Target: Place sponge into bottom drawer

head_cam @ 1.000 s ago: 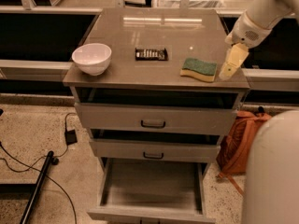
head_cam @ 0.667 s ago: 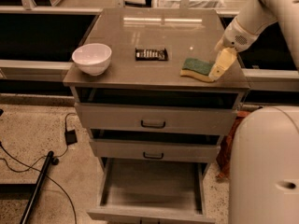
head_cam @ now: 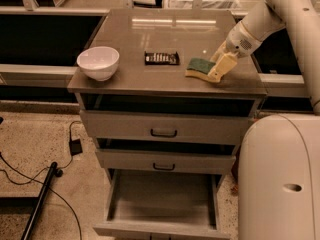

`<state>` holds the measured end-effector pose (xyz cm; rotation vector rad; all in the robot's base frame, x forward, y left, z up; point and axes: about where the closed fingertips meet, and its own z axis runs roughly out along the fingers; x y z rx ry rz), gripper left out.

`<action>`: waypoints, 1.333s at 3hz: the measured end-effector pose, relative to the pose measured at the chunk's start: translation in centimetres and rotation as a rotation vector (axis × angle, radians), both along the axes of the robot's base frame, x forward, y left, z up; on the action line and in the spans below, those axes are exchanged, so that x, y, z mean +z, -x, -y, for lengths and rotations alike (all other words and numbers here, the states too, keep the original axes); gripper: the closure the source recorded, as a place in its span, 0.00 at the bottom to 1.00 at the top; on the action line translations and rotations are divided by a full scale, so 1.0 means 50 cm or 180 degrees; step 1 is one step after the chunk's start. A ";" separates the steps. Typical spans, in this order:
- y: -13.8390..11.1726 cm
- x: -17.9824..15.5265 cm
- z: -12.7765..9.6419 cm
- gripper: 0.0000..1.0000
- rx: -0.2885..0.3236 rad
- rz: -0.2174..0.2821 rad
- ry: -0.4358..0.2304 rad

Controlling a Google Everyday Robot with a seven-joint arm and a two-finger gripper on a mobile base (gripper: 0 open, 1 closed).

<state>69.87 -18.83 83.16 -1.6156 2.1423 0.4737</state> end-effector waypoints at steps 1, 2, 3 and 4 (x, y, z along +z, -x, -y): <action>0.025 0.012 -0.030 0.86 0.0142 -0.0014 -0.0153; 0.077 0.046 -0.041 1.00 0.0260 0.0044 -0.0236; 0.153 0.112 -0.013 1.00 0.0234 0.0364 -0.0184; 0.237 0.208 0.056 1.00 -0.0069 0.0997 0.0173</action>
Offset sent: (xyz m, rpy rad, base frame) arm -0.1126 0.0291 0.0483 0.0916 -0.0107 0.1526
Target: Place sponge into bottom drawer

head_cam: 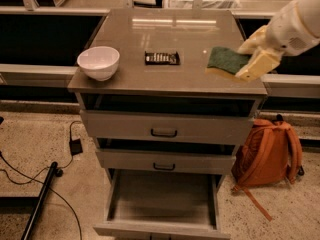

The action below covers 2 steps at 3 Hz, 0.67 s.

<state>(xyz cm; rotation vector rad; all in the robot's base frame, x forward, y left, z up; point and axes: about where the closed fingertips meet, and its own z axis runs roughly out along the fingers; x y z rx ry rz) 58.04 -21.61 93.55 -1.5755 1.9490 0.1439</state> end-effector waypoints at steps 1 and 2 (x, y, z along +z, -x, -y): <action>0.072 0.004 0.059 1.00 -0.0303 0.0344 0.0341; 0.150 -0.140 0.093 1.00 -0.0453 0.0011 0.0494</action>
Offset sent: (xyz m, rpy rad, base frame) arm -0.1817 -0.0425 -0.2954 -0.2646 0.4330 -0.1050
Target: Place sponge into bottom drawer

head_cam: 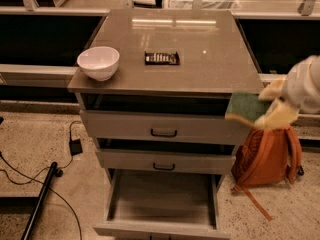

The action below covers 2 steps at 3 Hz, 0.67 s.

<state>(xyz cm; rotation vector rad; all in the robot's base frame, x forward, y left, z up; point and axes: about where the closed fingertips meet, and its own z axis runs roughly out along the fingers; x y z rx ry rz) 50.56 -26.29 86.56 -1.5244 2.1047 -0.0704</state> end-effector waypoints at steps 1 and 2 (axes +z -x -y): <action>0.042 -0.081 -0.011 1.00 0.0052 -0.0267 0.0046; 0.017 -0.099 -0.034 1.00 0.0163 -0.0167 -0.0247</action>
Offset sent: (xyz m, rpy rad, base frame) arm 0.0082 0.0309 -0.0630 0.2256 0.0109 0.0987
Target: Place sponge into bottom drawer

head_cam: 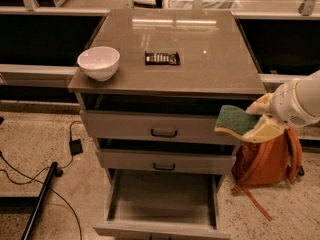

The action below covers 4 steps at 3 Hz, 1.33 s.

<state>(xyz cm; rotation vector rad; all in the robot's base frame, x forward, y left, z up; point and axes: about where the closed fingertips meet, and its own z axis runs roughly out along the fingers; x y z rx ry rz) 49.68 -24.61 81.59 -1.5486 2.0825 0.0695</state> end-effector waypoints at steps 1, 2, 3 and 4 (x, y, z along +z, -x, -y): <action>-0.013 -0.133 -0.044 1.00 0.0071 -0.0047 -0.0494; 0.015 -0.393 -0.092 1.00 0.0129 -0.0324 -0.0731; 0.036 -0.499 -0.089 1.00 0.0083 -0.0407 -0.0806; 0.039 -0.495 -0.096 1.00 0.0106 -0.0397 -0.0819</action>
Offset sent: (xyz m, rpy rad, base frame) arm -0.0225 0.0678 -0.3098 0.2676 0.1949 0.0712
